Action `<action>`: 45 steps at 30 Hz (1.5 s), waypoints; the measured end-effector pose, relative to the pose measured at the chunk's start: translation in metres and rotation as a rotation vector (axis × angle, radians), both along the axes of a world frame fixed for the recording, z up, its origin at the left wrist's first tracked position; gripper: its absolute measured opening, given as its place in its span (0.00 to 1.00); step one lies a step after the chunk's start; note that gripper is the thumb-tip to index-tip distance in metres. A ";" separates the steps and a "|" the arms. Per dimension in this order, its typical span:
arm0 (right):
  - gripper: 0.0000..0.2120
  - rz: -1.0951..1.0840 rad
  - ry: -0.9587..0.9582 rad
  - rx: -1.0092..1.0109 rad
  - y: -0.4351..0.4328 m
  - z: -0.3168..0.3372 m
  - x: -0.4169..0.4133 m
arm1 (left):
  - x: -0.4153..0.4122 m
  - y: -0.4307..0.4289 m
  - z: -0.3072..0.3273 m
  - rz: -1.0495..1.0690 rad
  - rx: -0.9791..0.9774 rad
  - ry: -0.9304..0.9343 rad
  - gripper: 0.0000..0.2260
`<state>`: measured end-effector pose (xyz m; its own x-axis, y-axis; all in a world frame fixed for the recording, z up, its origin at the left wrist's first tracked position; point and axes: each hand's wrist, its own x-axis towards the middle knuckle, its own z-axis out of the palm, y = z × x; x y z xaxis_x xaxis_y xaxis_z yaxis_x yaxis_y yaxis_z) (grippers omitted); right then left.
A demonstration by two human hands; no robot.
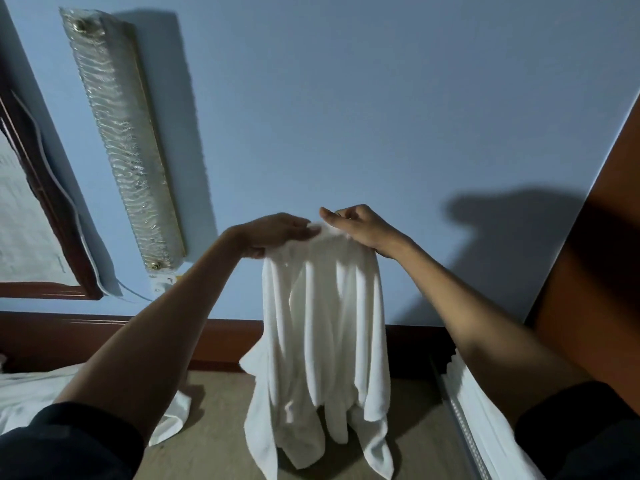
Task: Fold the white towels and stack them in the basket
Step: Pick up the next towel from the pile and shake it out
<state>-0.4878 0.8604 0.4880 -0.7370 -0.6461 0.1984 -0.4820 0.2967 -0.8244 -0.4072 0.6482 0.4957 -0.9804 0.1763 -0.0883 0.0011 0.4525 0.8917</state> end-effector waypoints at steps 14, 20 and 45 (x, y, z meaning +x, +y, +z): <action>0.23 -0.119 -0.077 -0.130 0.032 -0.010 -0.018 | -0.021 -0.055 -0.014 0.666 -0.073 0.268 0.13; 0.26 0.047 -0.042 -0.033 0.009 0.013 0.001 | -0.009 0.004 0.002 -0.048 -0.227 -0.090 0.16; 0.18 0.075 -0.041 0.145 0.042 0.000 0.006 | -0.013 0.014 -0.001 -0.064 -0.017 -0.097 0.13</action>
<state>-0.4819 0.9022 0.4879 -0.6910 -0.7195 0.0699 -0.4741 0.3781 -0.7951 -0.4200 0.6624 0.4949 -0.9539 0.2356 -0.1862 -0.0559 0.4698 0.8810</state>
